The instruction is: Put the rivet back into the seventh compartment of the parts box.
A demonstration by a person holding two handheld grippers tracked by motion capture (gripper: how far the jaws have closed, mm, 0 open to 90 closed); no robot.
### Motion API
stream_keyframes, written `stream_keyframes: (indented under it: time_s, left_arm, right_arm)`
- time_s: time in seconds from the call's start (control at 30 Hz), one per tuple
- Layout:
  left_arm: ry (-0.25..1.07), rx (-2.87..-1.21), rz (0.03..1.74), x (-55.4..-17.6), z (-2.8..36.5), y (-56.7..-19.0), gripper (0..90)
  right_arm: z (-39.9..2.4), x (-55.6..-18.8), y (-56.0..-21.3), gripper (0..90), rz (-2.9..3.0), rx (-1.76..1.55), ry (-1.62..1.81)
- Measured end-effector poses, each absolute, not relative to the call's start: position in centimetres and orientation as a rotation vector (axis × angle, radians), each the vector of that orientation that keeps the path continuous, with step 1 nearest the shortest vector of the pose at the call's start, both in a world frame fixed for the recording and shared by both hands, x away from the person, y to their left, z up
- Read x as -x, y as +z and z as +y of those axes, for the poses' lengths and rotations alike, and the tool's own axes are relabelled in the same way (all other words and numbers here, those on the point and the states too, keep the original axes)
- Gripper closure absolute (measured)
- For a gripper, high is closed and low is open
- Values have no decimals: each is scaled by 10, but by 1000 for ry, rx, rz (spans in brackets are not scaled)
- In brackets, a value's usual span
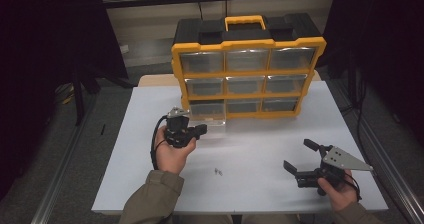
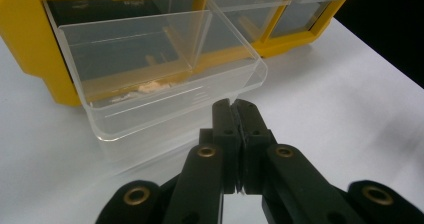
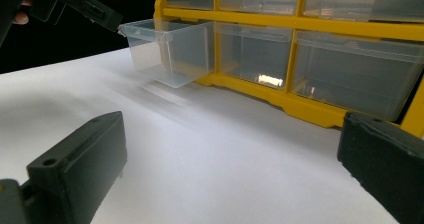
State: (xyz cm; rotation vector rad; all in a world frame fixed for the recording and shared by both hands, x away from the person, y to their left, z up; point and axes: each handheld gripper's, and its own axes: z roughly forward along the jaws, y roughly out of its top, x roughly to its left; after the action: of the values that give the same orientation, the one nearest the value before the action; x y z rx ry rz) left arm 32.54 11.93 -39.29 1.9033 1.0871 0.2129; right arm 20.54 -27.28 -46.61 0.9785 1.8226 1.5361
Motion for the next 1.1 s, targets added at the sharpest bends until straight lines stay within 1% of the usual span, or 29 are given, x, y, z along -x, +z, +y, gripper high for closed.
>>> stream_keyframes:
  time_s: [0.7, 1.1]
  left_arm:
    - [234, -1896, 1119, -338, 114, -383, 888]
    - [275, -1884, 1158, -347, 113, -380, 888]
  right_arm:
    - [-273, -205, -466, 0, 1826, -979, 1540]
    - [-273, -205, -466, 0, 1825, -976, 1537]
